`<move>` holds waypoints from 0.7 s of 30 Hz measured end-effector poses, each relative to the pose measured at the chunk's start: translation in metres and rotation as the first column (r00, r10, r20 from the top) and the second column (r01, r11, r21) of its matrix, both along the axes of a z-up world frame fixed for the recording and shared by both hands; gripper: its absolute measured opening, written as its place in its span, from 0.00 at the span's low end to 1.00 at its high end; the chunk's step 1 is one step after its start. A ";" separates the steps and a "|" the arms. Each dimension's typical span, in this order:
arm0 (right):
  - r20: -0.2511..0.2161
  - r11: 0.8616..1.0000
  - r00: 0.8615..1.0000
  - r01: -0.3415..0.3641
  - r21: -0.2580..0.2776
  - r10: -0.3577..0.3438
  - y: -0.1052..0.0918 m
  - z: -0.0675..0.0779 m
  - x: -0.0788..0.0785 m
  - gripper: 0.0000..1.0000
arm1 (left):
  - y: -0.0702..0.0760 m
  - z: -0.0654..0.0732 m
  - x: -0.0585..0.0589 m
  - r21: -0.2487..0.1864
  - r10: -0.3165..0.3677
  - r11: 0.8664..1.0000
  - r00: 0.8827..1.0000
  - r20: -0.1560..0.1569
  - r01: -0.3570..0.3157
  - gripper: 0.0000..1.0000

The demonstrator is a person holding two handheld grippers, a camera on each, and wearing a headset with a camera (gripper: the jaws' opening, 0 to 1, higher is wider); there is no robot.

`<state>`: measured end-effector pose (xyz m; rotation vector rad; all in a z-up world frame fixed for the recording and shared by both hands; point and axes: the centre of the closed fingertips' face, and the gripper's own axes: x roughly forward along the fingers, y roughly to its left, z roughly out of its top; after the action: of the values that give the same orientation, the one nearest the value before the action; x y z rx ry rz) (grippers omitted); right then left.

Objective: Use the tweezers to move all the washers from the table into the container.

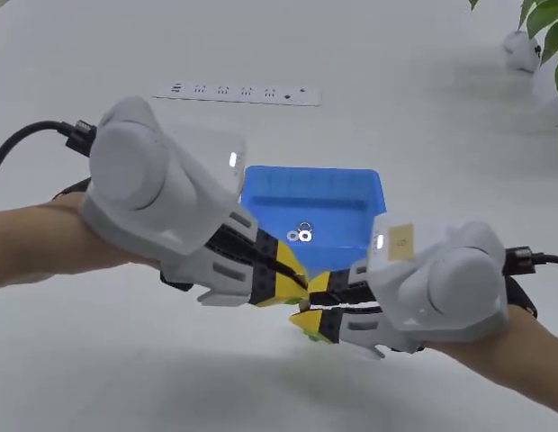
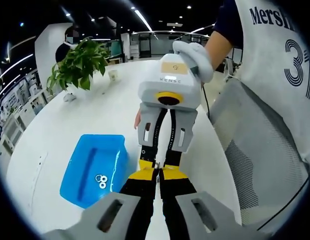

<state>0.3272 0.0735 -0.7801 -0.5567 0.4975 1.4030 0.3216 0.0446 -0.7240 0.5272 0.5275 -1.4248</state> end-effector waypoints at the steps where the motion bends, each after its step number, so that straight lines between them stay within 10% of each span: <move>1: -0.003 1.000 1.000 0.000 0.001 0.000 0.000 0.000 0.000 0.11 | 0.000 0.000 0.000 0.002 -0.001 1.000 1.000 0.000 0.001 0.06; 21: 0.023 0.999 0.999 -0.029 -0.017 0.029 -0.004 0.003 0.000 0.11 | -0.003 0.000 0.002 0.040 -0.018 0.999 1.000 0.010 0.018 0.06</move>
<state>0.3268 0.0694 -0.7771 -0.5946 0.4848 1.4197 0.3240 0.0412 -0.7241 0.5724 0.5446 -1.4304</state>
